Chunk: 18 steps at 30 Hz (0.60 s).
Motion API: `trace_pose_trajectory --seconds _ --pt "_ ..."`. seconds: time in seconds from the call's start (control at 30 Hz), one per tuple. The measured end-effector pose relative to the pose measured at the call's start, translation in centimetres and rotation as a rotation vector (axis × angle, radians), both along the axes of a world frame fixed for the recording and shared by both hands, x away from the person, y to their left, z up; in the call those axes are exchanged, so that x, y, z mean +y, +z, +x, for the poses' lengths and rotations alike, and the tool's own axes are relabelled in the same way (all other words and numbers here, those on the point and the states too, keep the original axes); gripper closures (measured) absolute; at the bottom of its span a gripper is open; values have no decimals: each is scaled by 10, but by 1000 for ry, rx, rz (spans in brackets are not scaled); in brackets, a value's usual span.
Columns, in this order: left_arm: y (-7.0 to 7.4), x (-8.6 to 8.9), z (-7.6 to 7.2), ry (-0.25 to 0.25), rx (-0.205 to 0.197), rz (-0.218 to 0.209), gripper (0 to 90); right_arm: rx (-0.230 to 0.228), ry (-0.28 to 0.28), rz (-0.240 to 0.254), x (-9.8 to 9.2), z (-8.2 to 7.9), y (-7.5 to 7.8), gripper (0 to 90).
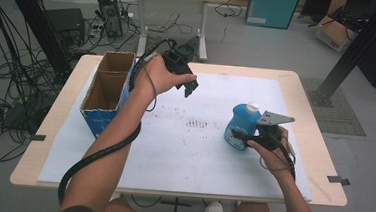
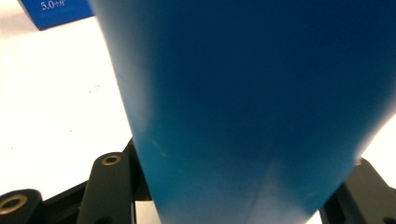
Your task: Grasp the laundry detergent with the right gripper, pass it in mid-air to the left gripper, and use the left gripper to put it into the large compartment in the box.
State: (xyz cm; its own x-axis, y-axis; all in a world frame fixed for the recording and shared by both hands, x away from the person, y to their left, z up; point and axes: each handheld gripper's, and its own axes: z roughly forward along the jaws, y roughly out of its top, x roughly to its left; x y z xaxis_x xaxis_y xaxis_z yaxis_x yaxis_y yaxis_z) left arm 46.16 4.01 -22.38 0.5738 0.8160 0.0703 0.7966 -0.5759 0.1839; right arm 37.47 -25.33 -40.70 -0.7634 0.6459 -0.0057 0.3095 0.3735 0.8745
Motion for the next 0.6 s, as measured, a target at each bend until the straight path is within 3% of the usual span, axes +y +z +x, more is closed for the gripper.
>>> trace_pose_trajectory --seconds 0.37,0.47,0.5,0.6 --pt "7 4 -2 -55 11 -9 70 41 -1 -8 1 6 13 427" --pt "11 5 -3 -86 21 -27 69 45 0 -17 2 9 19 427" --pt "14 5 -3 -106 36 -56 68 54 3 -21 3 12 24 427" --pt "18 5 -3 -132 48 -67 68 77 2 -21 5 18 34 427"
